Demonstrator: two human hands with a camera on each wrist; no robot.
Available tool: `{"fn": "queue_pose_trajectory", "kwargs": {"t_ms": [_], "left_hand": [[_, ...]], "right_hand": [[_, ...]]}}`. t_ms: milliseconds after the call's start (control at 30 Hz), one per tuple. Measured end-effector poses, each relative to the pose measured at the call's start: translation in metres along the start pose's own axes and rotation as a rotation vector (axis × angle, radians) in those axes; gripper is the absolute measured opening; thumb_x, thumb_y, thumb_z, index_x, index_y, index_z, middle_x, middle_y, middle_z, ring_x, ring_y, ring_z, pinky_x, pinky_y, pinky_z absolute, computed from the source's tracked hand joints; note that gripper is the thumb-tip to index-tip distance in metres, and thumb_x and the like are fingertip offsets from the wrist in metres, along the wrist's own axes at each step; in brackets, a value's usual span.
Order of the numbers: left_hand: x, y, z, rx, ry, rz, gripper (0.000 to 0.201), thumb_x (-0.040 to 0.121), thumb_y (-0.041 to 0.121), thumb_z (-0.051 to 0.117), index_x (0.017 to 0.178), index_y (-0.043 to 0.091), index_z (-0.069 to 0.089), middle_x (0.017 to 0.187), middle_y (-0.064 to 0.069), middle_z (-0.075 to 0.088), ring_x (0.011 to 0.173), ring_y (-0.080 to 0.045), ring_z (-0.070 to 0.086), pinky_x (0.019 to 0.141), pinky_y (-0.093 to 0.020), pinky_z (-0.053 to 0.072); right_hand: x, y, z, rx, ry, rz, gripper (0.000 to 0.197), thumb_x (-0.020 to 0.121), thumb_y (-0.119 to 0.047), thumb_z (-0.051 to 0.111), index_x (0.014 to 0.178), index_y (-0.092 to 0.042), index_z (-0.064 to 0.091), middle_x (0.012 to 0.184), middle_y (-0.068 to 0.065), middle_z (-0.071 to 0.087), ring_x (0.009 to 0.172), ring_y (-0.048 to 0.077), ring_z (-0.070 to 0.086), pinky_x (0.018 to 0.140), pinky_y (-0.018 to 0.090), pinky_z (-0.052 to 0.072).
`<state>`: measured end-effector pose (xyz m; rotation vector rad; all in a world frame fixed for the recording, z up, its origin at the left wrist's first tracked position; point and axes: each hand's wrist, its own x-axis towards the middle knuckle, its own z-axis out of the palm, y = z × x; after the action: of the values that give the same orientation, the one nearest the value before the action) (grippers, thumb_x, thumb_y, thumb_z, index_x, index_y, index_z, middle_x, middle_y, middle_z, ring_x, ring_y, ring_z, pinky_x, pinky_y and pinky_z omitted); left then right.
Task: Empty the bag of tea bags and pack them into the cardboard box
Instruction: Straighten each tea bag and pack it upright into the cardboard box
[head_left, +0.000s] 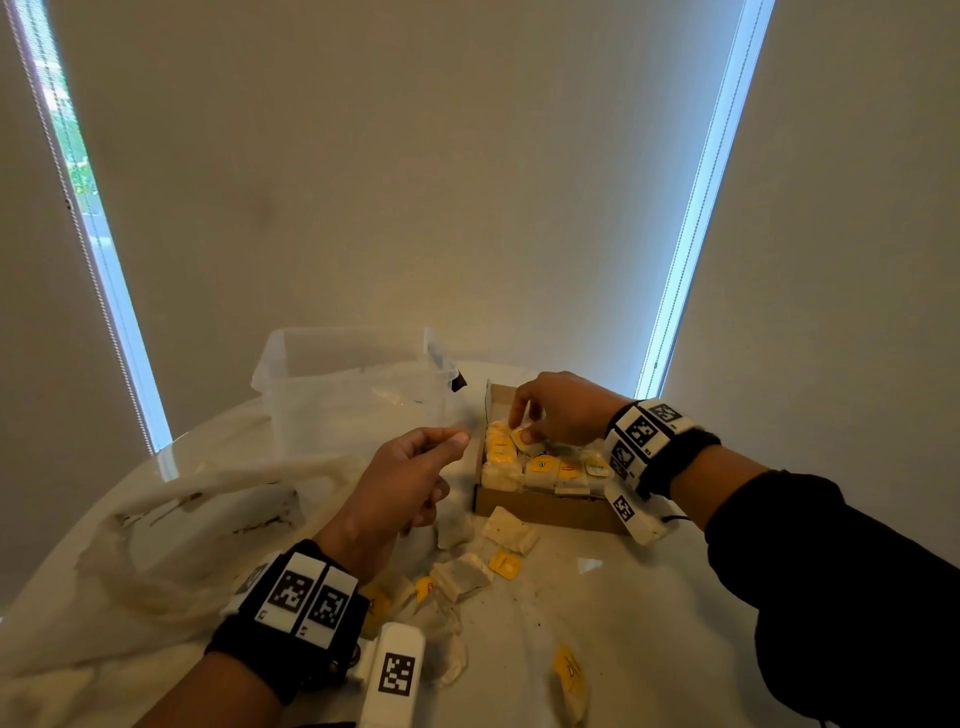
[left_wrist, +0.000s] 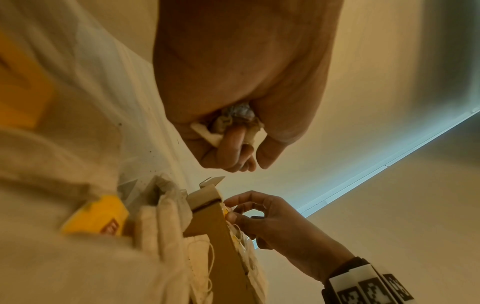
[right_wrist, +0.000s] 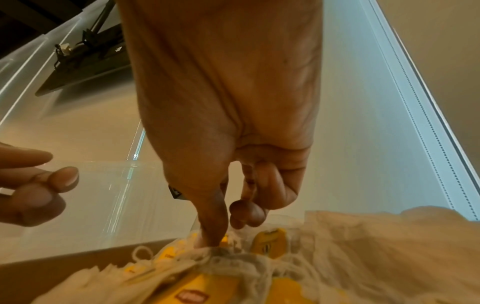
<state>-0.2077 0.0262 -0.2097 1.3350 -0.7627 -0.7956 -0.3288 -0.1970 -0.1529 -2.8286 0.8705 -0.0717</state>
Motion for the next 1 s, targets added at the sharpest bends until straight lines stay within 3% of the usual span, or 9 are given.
{"fn": "queue_pose_trajectory", "kwargs": {"t_ms": [200, 333, 500, 600, 800, 1000], "left_hand": [[0.001, 0.000, -0.001, 0.003, 0.003, 0.006, 0.026, 0.100, 0.036, 0.072, 0.121, 0.020, 0.073, 0.111, -0.004, 0.070, 0.057, -0.009, 0.044, 0.044, -0.022, 0.030], [0.002, -0.001, -0.002, 0.002, -0.002, 0.006, 0.027, 0.100, 0.037, 0.073, 0.121, 0.021, 0.073, 0.111, -0.005, 0.070, 0.058, -0.009, 0.045, 0.045, -0.024, 0.029], [0.004, -0.003, -0.003, 0.000, -0.004, 0.000, 0.026, 0.098, 0.041, 0.074, 0.119, 0.025, 0.076, 0.105, -0.007, 0.070, 0.060, -0.012, 0.043, 0.051, -0.028, 0.027], [0.005, -0.004, -0.004, 0.000, -0.001, -0.002, 0.027, 0.099, 0.040, 0.074, 0.120, 0.025, 0.076, 0.111, -0.005, 0.073, 0.058, -0.010, 0.045, 0.048, -0.026, 0.028], [0.006, -0.005, -0.004, -0.003, -0.002, -0.001, 0.025, 0.099, 0.040, 0.073, 0.119, 0.026, 0.077, 0.107, -0.001, 0.071, 0.057, -0.010, 0.045, 0.049, -0.027, 0.027], [0.003, -0.003, -0.003, 0.008, -0.003, 0.001, 0.025, 0.100, 0.038, 0.072, 0.120, 0.024, 0.076, 0.109, 0.000, 0.071, 0.054, -0.007, 0.046, 0.045, -0.023, 0.028]], "right_hand": [[-0.008, 0.001, -0.012, 0.036, 0.037, -0.035, 0.014, 0.094, -0.029, 0.081, 0.106, -0.026, 0.076, 0.111, -0.006, 0.070, 0.103, 0.013, 0.063, 0.081, 0.025, 0.045], [-0.018, 0.004, -0.032, 0.148, 0.053, -0.029, 0.022, 0.094, -0.034, 0.081, 0.111, -0.022, 0.074, 0.112, -0.008, 0.072, 0.103, 0.010, 0.065, 0.090, 0.028, 0.051], [-0.024, 0.004, -0.042, 0.293, -0.033, 0.054, 0.021, 0.101, -0.023, 0.070, 0.119, -0.014, 0.065, 0.111, 0.005, 0.077, 0.098, 0.020, 0.073, 0.066, 0.024, 0.056], [-0.025, 0.002, -0.040, 0.296, -0.087, 0.083, 0.020, 0.102, -0.020, 0.067, 0.121, -0.015, 0.062, 0.107, 0.008, 0.080, 0.095, 0.020, 0.077, 0.061, 0.023, 0.055], [-0.018, 0.003, -0.025, 0.210, -0.120, 0.097, 0.022, 0.102, -0.021, 0.067, 0.123, -0.014, 0.064, 0.102, 0.009, 0.079, 0.077, 0.014, 0.070, 0.064, 0.024, 0.054], [-0.014, 0.005, -0.016, 0.147, -0.047, 0.049, 0.022, 0.097, -0.023, 0.077, 0.117, -0.015, 0.072, 0.103, -0.006, 0.071, 0.093, 0.013, 0.066, 0.084, 0.026, 0.052]]}}
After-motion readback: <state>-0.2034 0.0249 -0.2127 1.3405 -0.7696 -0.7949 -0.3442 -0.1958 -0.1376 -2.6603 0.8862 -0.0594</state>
